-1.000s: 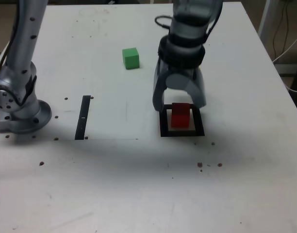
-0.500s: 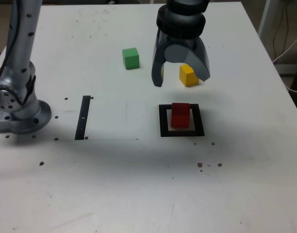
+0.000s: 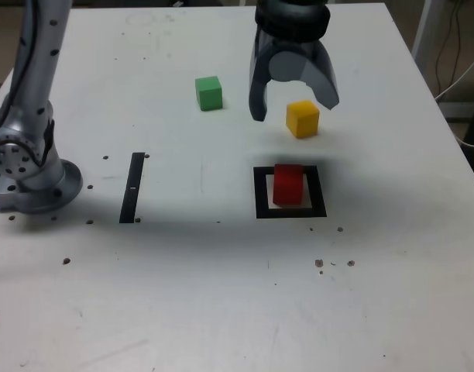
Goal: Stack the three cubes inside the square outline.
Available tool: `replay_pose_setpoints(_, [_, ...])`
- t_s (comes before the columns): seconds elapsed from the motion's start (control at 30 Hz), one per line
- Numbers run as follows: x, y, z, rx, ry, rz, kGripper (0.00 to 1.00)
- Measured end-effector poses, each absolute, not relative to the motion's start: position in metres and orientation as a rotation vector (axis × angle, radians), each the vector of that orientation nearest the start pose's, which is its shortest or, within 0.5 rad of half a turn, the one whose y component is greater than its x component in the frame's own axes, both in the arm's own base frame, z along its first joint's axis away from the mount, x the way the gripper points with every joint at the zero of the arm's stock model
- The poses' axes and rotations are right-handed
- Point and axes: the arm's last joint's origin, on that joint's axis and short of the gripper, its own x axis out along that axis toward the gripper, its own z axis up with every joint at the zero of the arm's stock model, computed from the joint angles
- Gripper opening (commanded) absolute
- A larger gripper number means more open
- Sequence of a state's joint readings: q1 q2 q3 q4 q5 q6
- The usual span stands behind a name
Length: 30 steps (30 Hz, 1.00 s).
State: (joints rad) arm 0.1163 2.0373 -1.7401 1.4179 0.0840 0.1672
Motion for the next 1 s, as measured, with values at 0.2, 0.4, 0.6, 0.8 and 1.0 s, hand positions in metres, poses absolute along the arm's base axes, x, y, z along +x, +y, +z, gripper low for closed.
replay_pose_setpoints(0.2, [0.373, 0.070, 0.284, 0.067, 1.723, 0.015, 0.94])
replay_pose_setpoints(0.4, [0.382, 0.085, 0.281, 0.048, 1.728, 0.023, 0.94])
replay_pose_setpoints(0.6, [0.391, 0.105, 0.274, 0.023, 1.732, 0.033, 0.94])
replay_pose_setpoints(0.8, [0.397, 0.111, 0.269, 0.004, 1.730, 0.033, 0.94])
replay_pose_setpoints(1.0, [0.402, 0.114, 0.261, -0.058, 1.734, 0.059, 0.95])
